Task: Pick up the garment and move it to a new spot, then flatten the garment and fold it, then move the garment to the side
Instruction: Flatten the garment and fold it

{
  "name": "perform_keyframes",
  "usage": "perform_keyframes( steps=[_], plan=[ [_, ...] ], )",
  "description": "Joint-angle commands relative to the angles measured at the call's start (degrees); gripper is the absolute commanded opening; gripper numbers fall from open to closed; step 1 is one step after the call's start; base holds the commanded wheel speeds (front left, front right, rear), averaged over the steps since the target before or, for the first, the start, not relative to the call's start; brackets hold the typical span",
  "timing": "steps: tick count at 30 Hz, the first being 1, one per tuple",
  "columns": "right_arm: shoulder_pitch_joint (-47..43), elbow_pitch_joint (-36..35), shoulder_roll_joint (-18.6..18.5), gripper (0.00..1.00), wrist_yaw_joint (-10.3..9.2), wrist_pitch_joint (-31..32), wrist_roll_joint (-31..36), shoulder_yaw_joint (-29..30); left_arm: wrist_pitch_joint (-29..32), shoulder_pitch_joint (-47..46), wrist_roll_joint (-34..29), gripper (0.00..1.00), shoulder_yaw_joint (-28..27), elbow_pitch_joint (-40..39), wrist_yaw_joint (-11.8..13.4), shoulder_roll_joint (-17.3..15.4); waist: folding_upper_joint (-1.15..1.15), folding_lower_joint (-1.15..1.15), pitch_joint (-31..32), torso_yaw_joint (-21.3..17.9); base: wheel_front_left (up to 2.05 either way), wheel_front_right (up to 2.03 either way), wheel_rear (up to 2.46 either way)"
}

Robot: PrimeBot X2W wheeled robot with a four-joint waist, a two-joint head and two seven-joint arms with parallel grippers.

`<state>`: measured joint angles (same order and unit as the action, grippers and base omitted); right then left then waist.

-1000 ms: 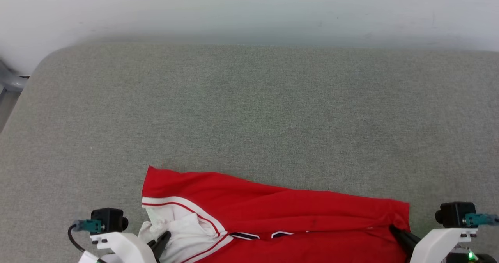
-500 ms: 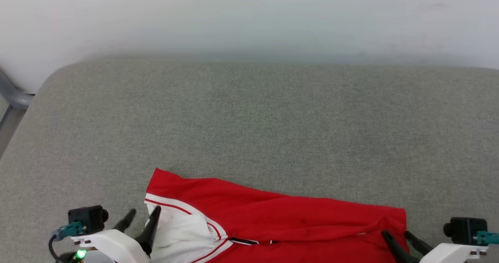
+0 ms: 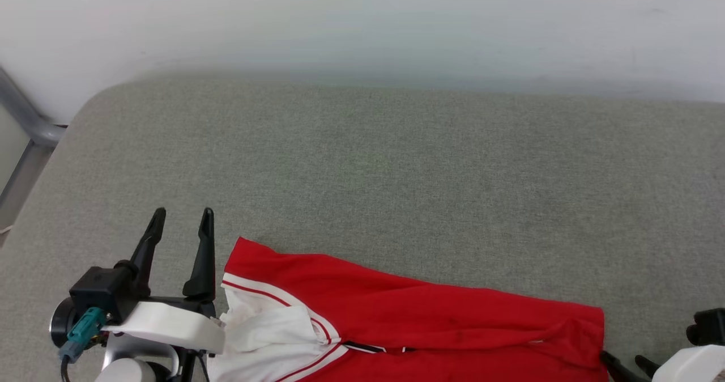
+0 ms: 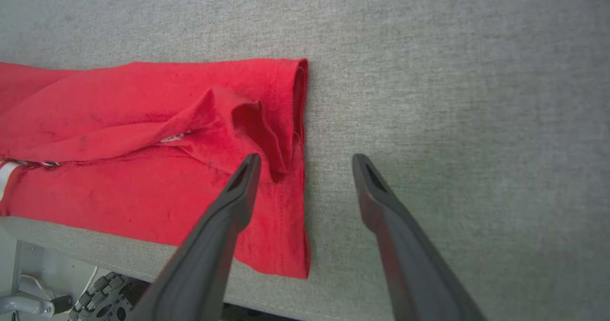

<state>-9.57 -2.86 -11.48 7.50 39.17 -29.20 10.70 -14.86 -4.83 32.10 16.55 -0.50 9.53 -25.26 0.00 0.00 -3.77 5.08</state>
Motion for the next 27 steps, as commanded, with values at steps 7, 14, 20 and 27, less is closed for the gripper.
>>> perform_keyframes(
  steps=[7, 14, 20, 27],
  plan=[
    [2.85, 3.39, 1.67, 1.00, -0.02, 1.26, -0.36, -3.04, -0.42, 0.45, -3.99, 1.00, 0.26, -3.50, 0.10, 3.47, 0.00, 0.00, -3.11, 2.45, 0.00, 0.00, 0.00],
    [3.42, 7.72, 3.26, 1.00, -0.02, 2.72, -1.12, -4.59, -0.38, 0.52, -6.00, 1.00, 0.29, -4.07, -0.86, 5.23, 0.00, 0.00, -4.84, 3.24, 0.00, 0.00, 0.00],
    [4.49, 9.11, 2.88, 0.00, -0.02, 2.64, -2.86, -7.06, -0.38, 0.97, -7.08, 1.00, -0.70, -3.07, -1.78, 6.40, 0.00, 0.00, -4.97, 2.62, 0.00, 0.00, 0.00],
    [6.86, 7.02, -0.67, 0.00, -0.02, -0.02, -4.83, -7.91, -0.38, 2.88, -8.76, 1.00, -1.72, -1.51, -2.06, 6.63, 0.00, 0.00, -2.17, -0.17, 0.00, 0.00, 0.00]
  ],
)
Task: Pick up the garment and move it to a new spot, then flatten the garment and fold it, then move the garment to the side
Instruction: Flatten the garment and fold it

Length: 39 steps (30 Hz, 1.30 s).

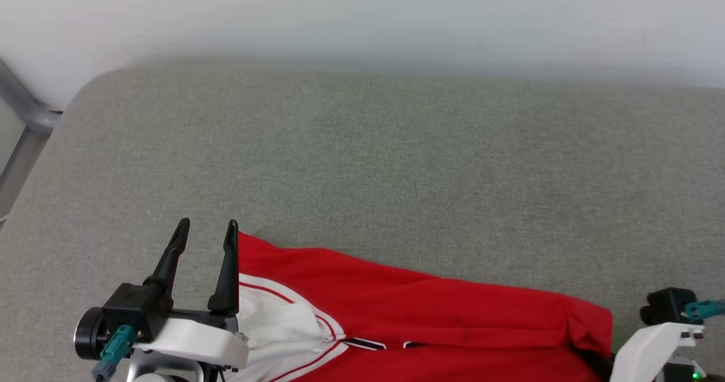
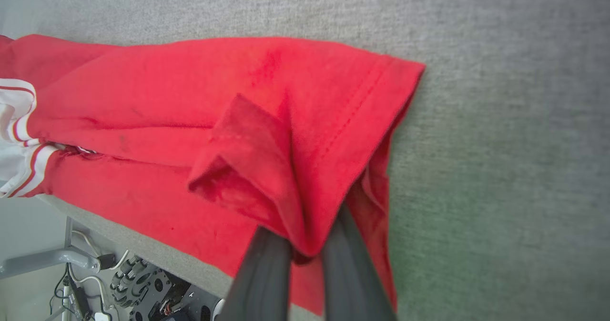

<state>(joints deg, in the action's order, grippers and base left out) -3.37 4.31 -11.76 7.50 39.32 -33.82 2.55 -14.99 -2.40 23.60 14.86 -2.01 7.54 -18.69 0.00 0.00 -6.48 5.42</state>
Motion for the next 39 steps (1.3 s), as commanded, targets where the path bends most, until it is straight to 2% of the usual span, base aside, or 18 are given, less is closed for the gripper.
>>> perform_keyframes(
  steps=[1, 11, 15, 18, 25, 29, 34, 39],
  plan=[
    [0.62, 0.19, -1.42, 0.00, -0.03, 0.28, -0.43, 2.14, -0.25, 1.15, -0.39, 1.00, 0.02, 0.40, -0.19, -0.03, 0.00, 0.00, 1.60, -1.17, 0.00, 0.00, 0.00],
    [-2.30, 1.77, -2.09, 0.00, -0.03, 3.08, -0.12, 14.30, 0.02, 2.21, -0.69, 1.00, 0.77, 1.17, -0.15, -0.70, 0.00, 0.00, 4.02, -1.32, 0.00, 0.00, 0.00],
    [-1.36, 0.14, 0.95, 0.00, -0.02, 7.14, -5.61, 16.61, 0.22, 2.54, -0.50, 1.00, 0.75, 0.91, 0.23, -0.85, 0.00, 0.00, 4.36, -1.39, 0.00, 0.00, 0.00],
    [-0.61, -2.81, 4.09, 0.00, -0.02, 11.72, -12.16, 16.12, 0.35, 2.61, -0.25, 1.00, 0.78, 0.71, 0.29, -0.94, 0.00, 0.00, 4.42, -1.44, 0.00, 0.00, 0.00],
    [-0.19, -8.46, 8.29, 0.00, -0.02, 19.21, -24.88, 11.82, 0.38, 1.33, 0.08, 1.00, 1.34, 0.68, -0.22, -0.71, 0.00, 0.00, 4.29, -0.78, 0.00, 0.00, 0.00],
    [0.69, -9.01, 8.91, 0.00, -0.02, 20.00, -30.83, 7.49, 0.47, 0.44, 0.22, 1.00, 1.82, 0.93, -0.53, -0.49, 0.00, 0.00, 3.81, 0.28, 0.00, 0.00, 0.00],
    [2.84, -6.93, 8.93, 0.00, -0.02, 15.06, -36.75, -1.73, 0.37, -0.63, 0.31, 1.00, 2.31, 1.29, -1.03, -0.16, 0.00, 0.00, 2.77, 1.93, 0.00, 0.00, 0.00],
    [6.46, -3.60, 8.92, 0.00, -0.02, 8.01, -39.75, -12.13, 0.15, -1.94, 0.51, 1.00, 2.59, 1.91, -1.54, 0.54, 0.00, 0.00, 1.10, 3.71, 0.00, 0.00, 0.00]
  ],
)
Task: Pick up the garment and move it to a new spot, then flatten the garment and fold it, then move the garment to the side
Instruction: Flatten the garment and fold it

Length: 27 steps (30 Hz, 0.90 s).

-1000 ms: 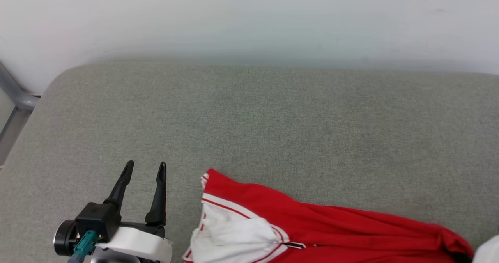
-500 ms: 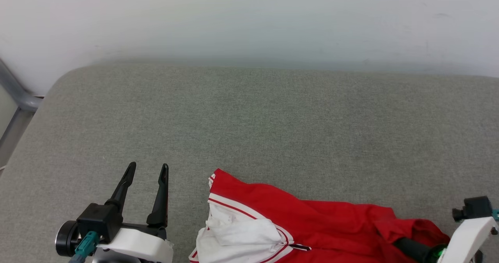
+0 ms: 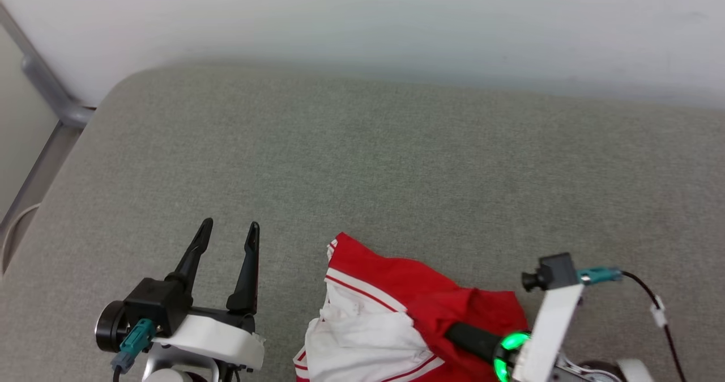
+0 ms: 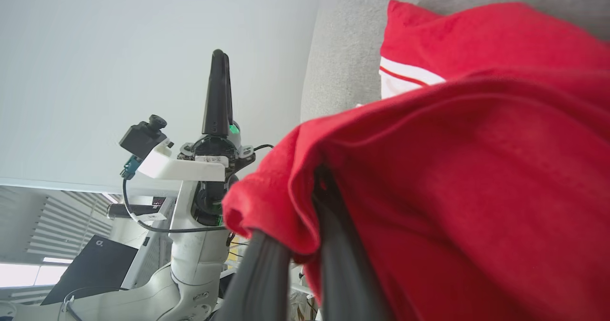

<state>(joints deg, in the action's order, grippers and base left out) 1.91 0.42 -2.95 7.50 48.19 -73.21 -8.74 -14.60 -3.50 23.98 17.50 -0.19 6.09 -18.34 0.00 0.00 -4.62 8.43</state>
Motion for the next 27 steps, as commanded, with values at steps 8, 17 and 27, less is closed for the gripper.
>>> perform_keyframes(
  steps=[8, 17, 27],
  plan=[
    [9.98, 5.27, 0.07, 0.00, -0.02, -11.53, -3.47, -14.19, -0.55, -4.07, -0.17, 1.00, 0.24, 1.07, -1.65, 1.83, 0.00, 0.00, -5.75, 3.52, 0.00, 0.00, 0.00],
    [14.89, 13.83, 0.05, 0.03, -0.02, -18.15, 1.15, -20.33, -0.69, -7.68, -1.59, 1.00, -0.82, 2.25, -3.72, 4.60, 0.00, 0.00, -11.38, 4.20, 0.00, 0.00, 0.00],
    [16.68, 16.27, -0.32, 1.00, -0.03, -22.70, 4.00, -24.54, -0.70, -7.65, -3.78, 1.00, -3.20, 3.88, -6.16, 6.63, 0.00, 0.00, -10.60, 2.13, 0.00, 0.00, 0.00]
  ],
)
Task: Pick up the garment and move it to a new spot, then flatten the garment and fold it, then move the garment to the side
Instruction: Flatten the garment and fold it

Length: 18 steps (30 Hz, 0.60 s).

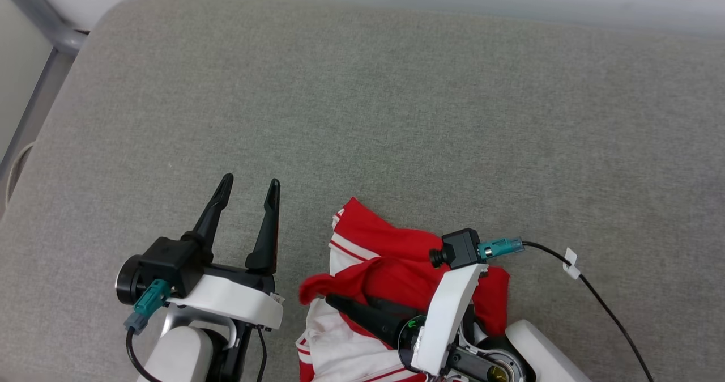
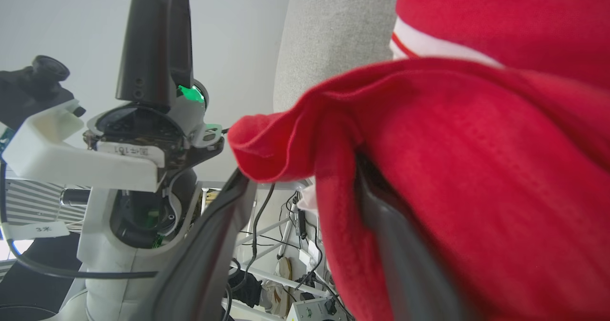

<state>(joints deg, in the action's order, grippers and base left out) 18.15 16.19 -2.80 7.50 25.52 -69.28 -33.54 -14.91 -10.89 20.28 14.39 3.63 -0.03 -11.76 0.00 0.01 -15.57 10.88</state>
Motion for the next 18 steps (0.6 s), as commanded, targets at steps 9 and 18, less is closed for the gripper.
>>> perform_keyframes(
  steps=[9, 18],
  plan=[
    [1.52, -10.88, -6.35, 1.00, -0.02, -6.25, 8.81, -6.10, -0.33, 2.11, -1.92, 1.00, -1.50, 1.35, -0.93, 0.41, 0.00, -0.01, 5.48, -2.85, 0.00, 0.00, 0.00],
    [-4.23, -12.74, -8.97, 1.00, -0.02, -19.67, 29.70, 7.53, -0.33, 5.40, -2.45, 1.00, -2.65, 1.65, 0.15, -0.12, 0.00, -0.01, 9.65, -5.30, 0.00, 0.00, 0.00]
  ],
)
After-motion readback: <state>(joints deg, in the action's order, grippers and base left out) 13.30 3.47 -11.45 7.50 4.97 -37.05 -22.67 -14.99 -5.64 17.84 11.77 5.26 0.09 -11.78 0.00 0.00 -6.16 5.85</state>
